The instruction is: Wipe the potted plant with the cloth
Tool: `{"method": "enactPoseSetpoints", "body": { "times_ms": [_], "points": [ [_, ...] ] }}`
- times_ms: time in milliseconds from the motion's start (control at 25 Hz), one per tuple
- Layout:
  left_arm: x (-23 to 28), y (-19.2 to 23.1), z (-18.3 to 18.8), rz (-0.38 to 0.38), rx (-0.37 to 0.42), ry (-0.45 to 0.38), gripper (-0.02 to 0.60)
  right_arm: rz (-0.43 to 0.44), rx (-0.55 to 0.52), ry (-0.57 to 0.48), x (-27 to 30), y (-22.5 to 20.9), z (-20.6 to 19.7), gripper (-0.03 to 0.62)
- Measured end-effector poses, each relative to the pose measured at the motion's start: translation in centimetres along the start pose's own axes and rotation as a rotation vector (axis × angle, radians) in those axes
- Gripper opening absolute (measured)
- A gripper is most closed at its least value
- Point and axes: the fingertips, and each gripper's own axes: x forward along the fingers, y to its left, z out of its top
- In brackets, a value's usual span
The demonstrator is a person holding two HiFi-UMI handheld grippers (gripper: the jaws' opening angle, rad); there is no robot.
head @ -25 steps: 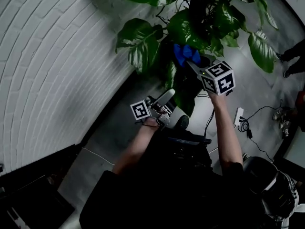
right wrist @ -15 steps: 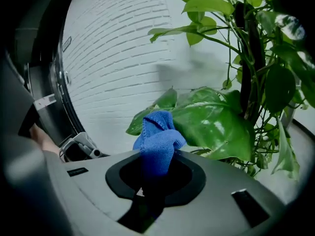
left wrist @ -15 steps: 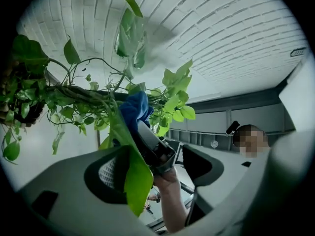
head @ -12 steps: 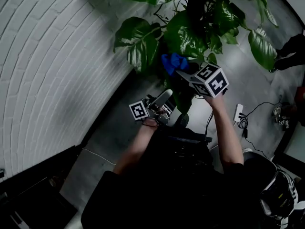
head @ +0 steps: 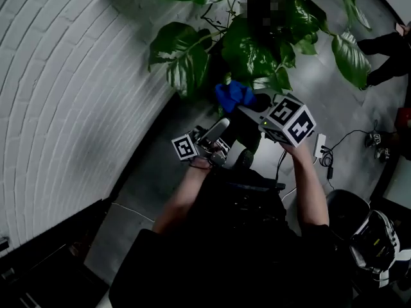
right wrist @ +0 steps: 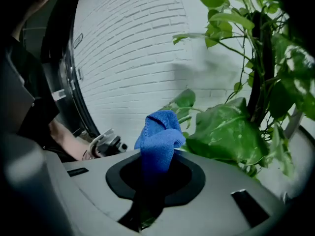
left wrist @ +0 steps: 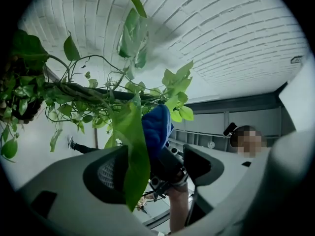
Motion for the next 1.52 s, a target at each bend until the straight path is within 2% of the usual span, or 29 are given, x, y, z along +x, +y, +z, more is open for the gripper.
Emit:
{"method": "enactPoseSetpoints", "body": {
  "times_ms": [120, 200, 280, 400, 680, 840, 1000, 1120, 1200, 1320, 1440, 1520],
  "points": [
    [0.1, 0.0, 0.0, -0.005, -0.005, 0.008, 0.359, -0.145, 0.001, -0.063, -0.5, -4.3, 2.7, 0.075],
    [0.1, 0.0, -0.2, -0.010, -0.009, 0.012, 0.359, -0.166, 0.008, -0.065, 0.4, -6.0, 3.3, 0.075],
    [0.1, 0.0, -0.4, -0.016, -0.014, 0.011, 0.359, -0.128, 0.000, -0.021, 1.9, -5.7, 2.6, 0.075],
    [0.0, -0.3, -0.2, -0.031, -0.018, 0.003, 0.359, -0.046, -0.010, 0.019, 2.4, -2.5, 1.1, 0.075],
    [-0.2, -0.3, 0.4, -0.041, -0.055, -0.019, 0.364, 0.014, 0.085, -0.027, 0.1, 1.9, -2.2, 0.074],
    [0.1, -0.3, 0.1, -0.038, -0.054, -0.019, 0.364, 0.036, 0.103, -0.025, -0.9, 3.7, -4.3, 0.063],
    [0.4, -0.2, -0.2, -0.027, -0.047, -0.023, 0.367, 0.094, 0.108, 0.000, -1.4, 5.8, -6.7, 0.060],
    [0.2, 0.1, -0.2, -0.017, -0.049, -0.048, 0.367, 0.129, 0.138, -0.024, -2.5, 6.3, -7.6, 0.058],
    [-0.1, 0.6, -0.3, -0.007, -0.051, -0.064, 0.367, 0.115, 0.163, -0.065, -3.9, 5.4, -7.5, 0.057],
    [-0.4, 1.4, -0.8, 0.014, -0.060, -0.085, 0.367, 0.039, 0.179, -0.124, -6.6, 2.8, -7.0, 0.055],
    [-0.7, 2.3, -1.8, 0.035, -0.065, -0.092, 0.367, -0.025, 0.170, -0.164, -8.0, 0.4, -6.5, 0.055],
    [-0.6, 2.8, -2.8, 0.047, -0.064, -0.089, 0.367, -0.032, 0.153, -0.170, -8.1, -0.3, -6.5, 0.055]
  ]
}}
